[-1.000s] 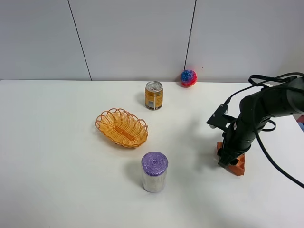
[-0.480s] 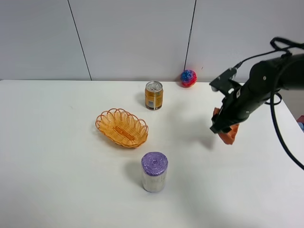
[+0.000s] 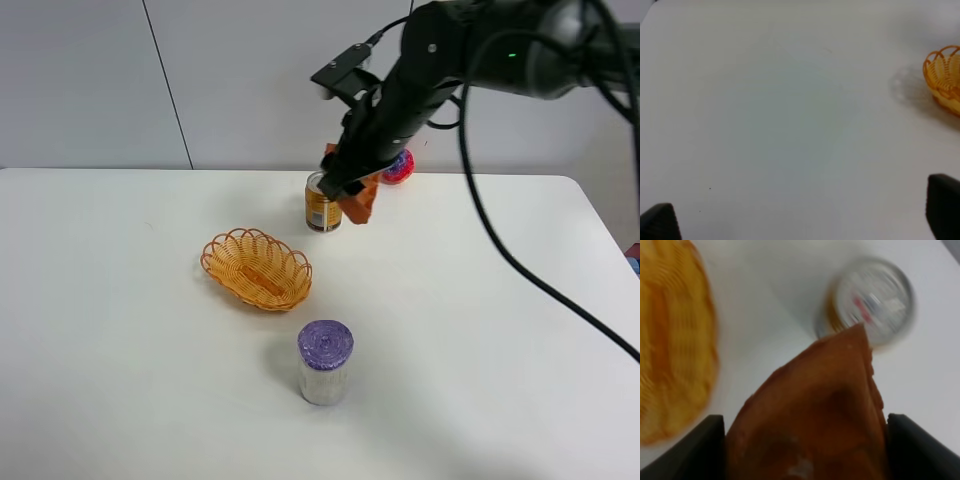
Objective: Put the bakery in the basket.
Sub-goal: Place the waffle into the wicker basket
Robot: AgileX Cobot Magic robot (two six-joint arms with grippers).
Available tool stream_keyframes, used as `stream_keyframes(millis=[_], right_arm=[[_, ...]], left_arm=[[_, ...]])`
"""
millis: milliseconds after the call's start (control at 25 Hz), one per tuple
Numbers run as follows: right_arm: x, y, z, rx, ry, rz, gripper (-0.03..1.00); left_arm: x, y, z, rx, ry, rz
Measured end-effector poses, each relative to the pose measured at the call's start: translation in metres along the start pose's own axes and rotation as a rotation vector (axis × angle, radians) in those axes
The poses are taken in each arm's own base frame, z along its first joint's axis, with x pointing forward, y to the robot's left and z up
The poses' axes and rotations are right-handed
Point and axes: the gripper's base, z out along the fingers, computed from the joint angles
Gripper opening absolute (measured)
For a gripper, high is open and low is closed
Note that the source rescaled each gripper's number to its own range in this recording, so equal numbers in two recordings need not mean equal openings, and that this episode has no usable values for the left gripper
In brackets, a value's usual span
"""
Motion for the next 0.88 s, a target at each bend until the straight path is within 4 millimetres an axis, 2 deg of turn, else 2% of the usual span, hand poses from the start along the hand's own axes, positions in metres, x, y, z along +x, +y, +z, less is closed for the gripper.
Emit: stream_keyframes(millis=[160, 280, 400, 520, 680, 720, 840, 880], right_arm=[[-0.027, 0.028, 0.036, -0.072, 0.007, -0.03, 0.0], [-0.037, 0.047, 0.06, -0.13, 0.017, -0.027, 0.0], [-0.038, 0.062, 0.081, -0.188, 0.053, -0.017, 0.0], [-0.03, 0.074, 0.1, -0.233, 0.117, -0.008, 0.0], [-0.024, 0.077, 0.104, -0.264, 0.181, 0.015, 0.0], [-0.024, 0.077, 0.104, -0.265, 0.178, 0.015, 0.08], [-0.027, 0.076, 0.103, -0.26, 0.157, 0.042, 0.76], [-0.028, 0.076, 0.104, -0.259, 0.148, 0.05, 0.88]], left_arm=[[0.0, 0.0, 0.0, 0.0, 0.0, 0.0], [0.0, 0.0, 0.0, 0.0, 0.0, 0.0], [0.0, 0.0, 0.0, 0.0, 0.0, -0.001], [0.0, 0.0, 0.0, 0.0, 0.0, -0.001], [0.0, 0.0, 0.0, 0.0, 0.0, -0.001], [0.0, 0.0, 0.0, 0.0, 0.0, -0.001], [0.0, 0.0, 0.0, 0.0, 0.001, -0.001], [0.0, 0.0, 0.0, 0.0, 0.001, 0.0]])
